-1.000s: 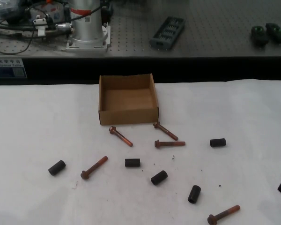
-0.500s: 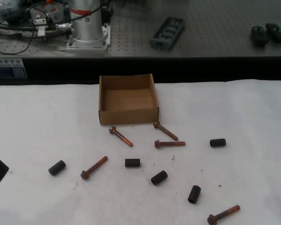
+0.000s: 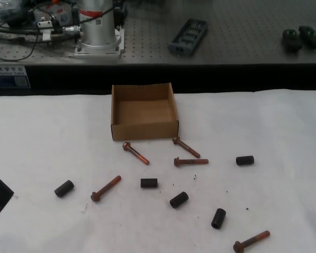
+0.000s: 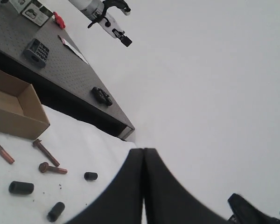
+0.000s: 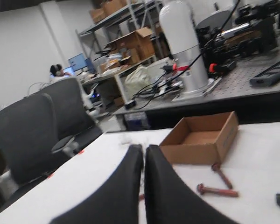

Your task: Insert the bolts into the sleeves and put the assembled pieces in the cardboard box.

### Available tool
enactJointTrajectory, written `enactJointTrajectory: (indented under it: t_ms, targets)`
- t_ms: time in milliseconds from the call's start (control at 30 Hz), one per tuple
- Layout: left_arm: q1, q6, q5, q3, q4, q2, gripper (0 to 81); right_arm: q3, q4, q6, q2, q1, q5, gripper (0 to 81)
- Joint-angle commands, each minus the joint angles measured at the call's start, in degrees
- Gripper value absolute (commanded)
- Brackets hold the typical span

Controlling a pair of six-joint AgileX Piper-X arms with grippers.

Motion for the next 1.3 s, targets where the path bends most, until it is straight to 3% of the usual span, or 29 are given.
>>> enactJointTrajectory:
  t_ms: [0,133,333,567,767,900,1000,1100,1267]
  targets:
    - [0.0,7.1,1.5,-0.8,0.4,0.1,0.6,-0.7,-6.0,0.3,-0.3,-0.4,8.3,4.3]
    - [0.0,12.7,4.0,-0.8,5.8,0.1,0.6,-0.7,0.9,0.2,1.6,-0.2,0.2,4.4]
    - [-0.1,14.2,2.3,-0.8,9.6,0.1,0.6,-0.7,1.2,4.4,14.6,1.9,-0.4,4.4]
    - [-0.1,20.4,1.2,-7.7,9.4,4.2,0.6,-14.5,-5.3,-5.1,36.9,6.7,-7.9,4.4]
    - [-0.1,31.6,1.5,-17.2,9.6,20.9,0.6,-30.9,-2.6,-18.0,59.9,11.7,-12.1,4.4]
    - [-0.1,39.0,1.5,-23.2,9.6,31.6,0.6,-42.9,6.0,-28.9,72.1,15.4,-10.4,4.4]
    - [-0.1,41.4,0.5,-26.5,9.6,37.2,0.6,-52.7,15.7,-38.7,80.9,18.0,-3.9,4.4]
    - [-0.1,42.6,-4.2,-28.3,9.6,40.8,0.6,-60.9,23.0,-44.5,88.4,19.5,2.5,4.4]
    - [-0.1,44.5,-12.7,-28.8,13.2,42.7,0.6,-71.0,28.5,-48.8,98.8,21.0,5.5,4.0]
